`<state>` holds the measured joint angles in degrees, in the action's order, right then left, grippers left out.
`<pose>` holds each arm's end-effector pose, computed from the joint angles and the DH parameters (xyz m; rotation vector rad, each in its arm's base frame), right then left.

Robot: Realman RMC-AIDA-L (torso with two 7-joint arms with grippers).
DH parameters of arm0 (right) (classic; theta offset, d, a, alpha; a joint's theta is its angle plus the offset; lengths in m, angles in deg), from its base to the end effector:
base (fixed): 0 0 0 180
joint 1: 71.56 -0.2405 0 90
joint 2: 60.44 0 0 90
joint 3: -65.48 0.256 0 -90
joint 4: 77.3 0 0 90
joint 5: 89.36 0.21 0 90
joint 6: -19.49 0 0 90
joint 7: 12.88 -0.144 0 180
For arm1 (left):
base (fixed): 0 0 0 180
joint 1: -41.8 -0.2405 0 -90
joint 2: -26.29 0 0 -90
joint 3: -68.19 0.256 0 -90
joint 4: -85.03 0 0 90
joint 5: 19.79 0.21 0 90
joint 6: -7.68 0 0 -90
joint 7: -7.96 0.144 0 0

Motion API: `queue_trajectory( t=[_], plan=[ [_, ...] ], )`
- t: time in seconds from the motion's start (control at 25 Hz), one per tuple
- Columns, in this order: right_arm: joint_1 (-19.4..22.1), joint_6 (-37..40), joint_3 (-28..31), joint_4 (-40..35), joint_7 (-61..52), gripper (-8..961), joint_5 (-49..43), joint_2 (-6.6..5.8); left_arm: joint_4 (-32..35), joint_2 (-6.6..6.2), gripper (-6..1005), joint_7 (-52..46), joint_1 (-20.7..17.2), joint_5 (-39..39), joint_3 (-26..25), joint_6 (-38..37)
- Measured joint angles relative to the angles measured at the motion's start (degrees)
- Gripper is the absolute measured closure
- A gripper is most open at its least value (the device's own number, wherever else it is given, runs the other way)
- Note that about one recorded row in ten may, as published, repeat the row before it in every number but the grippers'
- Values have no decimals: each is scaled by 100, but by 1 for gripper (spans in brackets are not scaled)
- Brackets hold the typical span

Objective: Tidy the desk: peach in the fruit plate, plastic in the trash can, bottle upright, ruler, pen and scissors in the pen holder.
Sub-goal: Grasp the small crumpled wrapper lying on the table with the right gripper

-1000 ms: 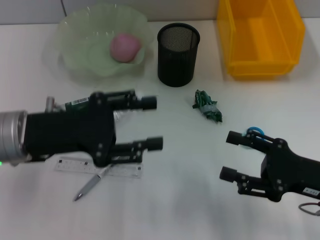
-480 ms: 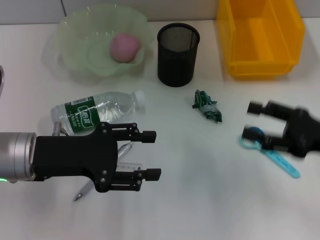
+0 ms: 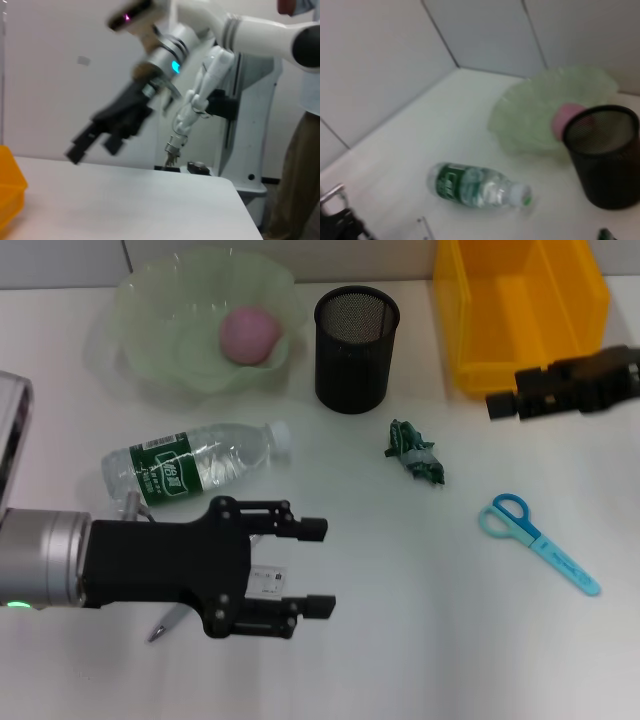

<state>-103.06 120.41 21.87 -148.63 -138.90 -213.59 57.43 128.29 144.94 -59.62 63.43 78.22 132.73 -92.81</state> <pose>0.2069 0.3455 0.0815 -2.6836 1.0602 0.3830 -0.2347 0.2663 -0.0219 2.9936 0.1606 0.8908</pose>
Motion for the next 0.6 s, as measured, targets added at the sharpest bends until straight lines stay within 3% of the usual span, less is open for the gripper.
queue_trajectory(
  t=[0.16,0.28,0.6],
  plan=[
    [-717,-55,-182,337,-843,135,-666,-205,-4,0,295,2,-7,3,215,59],
    [-1305,-193,-352,905,-1257,135,-1388,-265,-10,-1,295,4,-34,-19,358,97],
    [-1883,-968,-1221,1405,-1875,134,-2275,-136,-10,10,295,66,-32,-36,376,92]
  ],
)
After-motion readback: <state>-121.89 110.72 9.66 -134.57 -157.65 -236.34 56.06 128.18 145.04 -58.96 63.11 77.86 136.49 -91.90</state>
